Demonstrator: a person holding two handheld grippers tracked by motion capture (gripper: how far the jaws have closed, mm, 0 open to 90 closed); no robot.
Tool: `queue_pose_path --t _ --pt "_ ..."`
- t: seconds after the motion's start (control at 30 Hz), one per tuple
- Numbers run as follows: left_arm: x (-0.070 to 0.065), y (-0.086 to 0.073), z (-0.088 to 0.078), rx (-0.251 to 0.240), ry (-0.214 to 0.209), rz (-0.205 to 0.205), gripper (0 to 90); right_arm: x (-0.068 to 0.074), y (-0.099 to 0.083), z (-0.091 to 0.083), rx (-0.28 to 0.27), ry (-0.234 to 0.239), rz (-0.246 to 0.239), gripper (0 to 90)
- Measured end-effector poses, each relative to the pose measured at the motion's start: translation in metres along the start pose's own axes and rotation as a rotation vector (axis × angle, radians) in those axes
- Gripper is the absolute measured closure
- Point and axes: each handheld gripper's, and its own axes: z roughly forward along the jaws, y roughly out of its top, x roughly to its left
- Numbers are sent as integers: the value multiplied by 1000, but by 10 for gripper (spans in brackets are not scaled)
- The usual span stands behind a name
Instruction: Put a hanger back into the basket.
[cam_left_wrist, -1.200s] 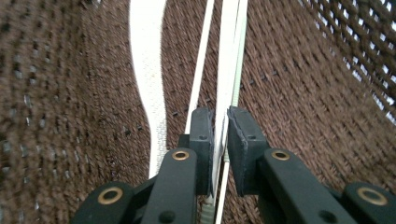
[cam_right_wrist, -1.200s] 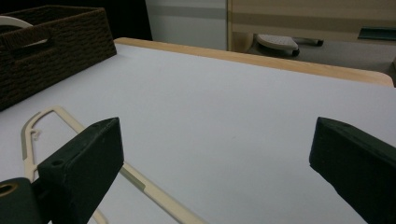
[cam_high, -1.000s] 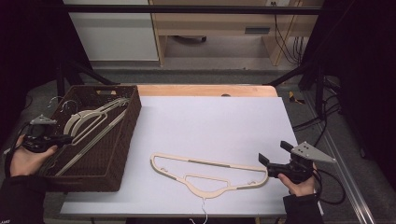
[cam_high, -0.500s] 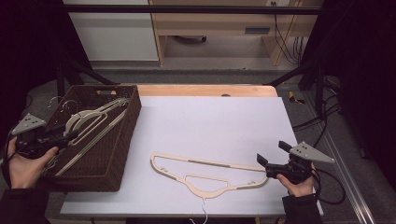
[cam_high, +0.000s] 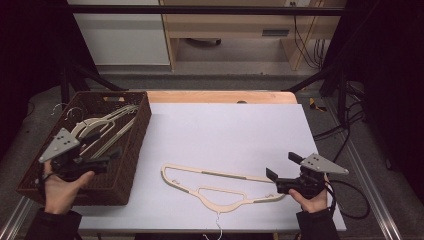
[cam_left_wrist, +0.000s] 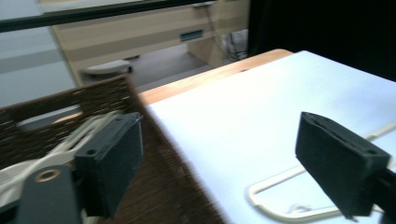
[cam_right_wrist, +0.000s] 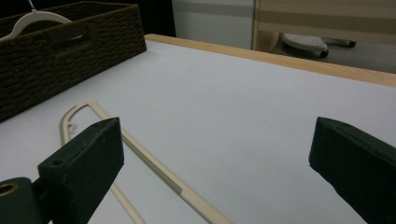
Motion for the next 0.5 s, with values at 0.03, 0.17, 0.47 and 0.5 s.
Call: queue_pose_path --t 0.03,0.17,0.47,0.5 --pt "-6 0 3 -7 -15 6 120 2 0 1 4 5 -4 35" --pt "-30 0 19 -8 -79 20 104 9 2 4 4 25 -17 37" --pt "-74 -14 55 25 -205 58 91 25 0 17 37 86 -34 44" --pt "-78 -17 57 33 -215 66 88 27 0 18 41 93 -40 46"
